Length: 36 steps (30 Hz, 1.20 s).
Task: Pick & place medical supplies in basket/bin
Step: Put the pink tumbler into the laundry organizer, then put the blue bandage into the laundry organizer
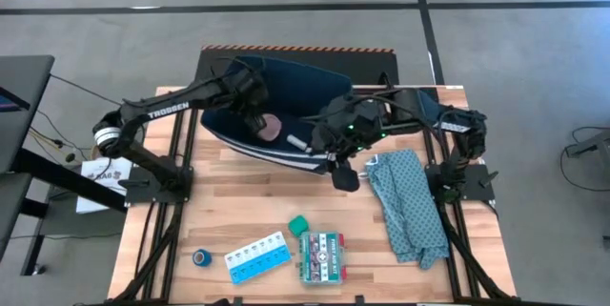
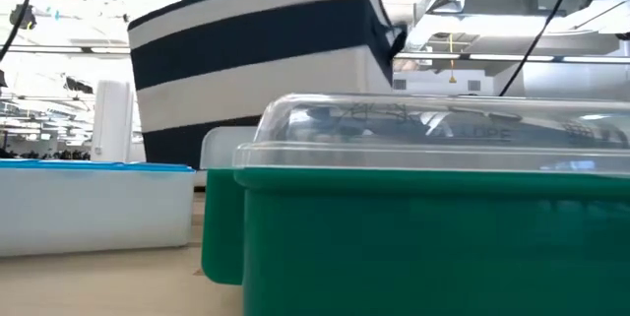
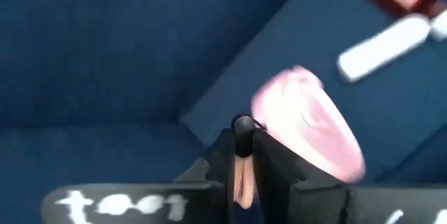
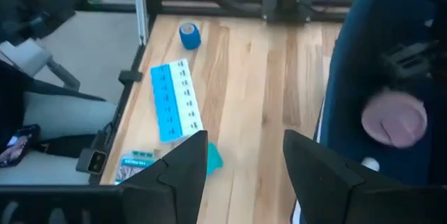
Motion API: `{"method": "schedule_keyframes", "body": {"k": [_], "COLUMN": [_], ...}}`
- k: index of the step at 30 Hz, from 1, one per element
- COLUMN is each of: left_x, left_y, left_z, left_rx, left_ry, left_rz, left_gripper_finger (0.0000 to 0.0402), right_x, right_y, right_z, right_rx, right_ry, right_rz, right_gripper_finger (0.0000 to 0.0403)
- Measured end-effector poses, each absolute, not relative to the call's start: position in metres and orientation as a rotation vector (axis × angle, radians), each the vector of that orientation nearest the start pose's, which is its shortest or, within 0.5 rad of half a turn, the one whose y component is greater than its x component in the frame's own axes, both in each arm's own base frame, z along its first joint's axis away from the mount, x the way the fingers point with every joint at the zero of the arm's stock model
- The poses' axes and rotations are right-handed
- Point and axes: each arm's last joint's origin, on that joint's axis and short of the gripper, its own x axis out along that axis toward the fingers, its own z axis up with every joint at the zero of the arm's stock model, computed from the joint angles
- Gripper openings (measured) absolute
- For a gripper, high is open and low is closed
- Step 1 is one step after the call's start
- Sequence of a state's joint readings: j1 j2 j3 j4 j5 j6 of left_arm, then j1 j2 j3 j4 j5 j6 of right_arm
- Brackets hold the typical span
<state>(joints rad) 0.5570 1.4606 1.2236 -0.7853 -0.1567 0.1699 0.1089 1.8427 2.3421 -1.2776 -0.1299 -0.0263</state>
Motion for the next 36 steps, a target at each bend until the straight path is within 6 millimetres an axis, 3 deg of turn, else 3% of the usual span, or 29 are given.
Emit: {"method": "schedule_keyframes", "body": {"k": [14, 18, 22, 26, 29, 32, 36], "left_x": [0.247, 0.250, 0.253, 0.245, 0.233, 0.224, 0.215], "left_y": [0.160, 0.159, 0.148, 0.127, 0.106, 0.083, 0.051], "left_z": [0.291, 0.323, 0.378, 0.441, 0.473, 0.486, 0.480], "left_rx": [-0.026, -0.012, -0.005, -0.026, -0.117, -0.187, -0.180], "left_ry": [1.073, 1.009, 0.889, 0.733, 0.654, 0.673, 0.838], "left_rz": [0.605, 0.612, 0.566, 0.559, 0.481, 0.333, 0.209], "left_gripper_finger": [0.0088, 0.0099, 0.0098, 0.0092, 0.0089, 0.0089, 0.0089], "right_x": [0.352, 0.352, 0.351, 0.350, 0.349, 0.347, 0.346], "right_y": [0.033, 0.032, 0.032, 0.032, 0.032, 0.032, 0.033], "right_z": [0.450, 0.450, 0.449, 0.447, 0.447, 0.445, 0.443], "right_rx": [-0.004, -0.003, -0.003, -0.003, -0.003, -0.002, -0.002], "right_ry": [0.827, 0.827, 0.840, 0.864, 0.875, 0.897, 0.919], "right_rz": [0.211, 0.210, 0.210, 0.209, 0.209, 0.209, 0.210], "right_gripper_finger": [0.0182, 0.0184, 0.0185, 0.0182, 0.0180, 0.0181, 0.0182]}}
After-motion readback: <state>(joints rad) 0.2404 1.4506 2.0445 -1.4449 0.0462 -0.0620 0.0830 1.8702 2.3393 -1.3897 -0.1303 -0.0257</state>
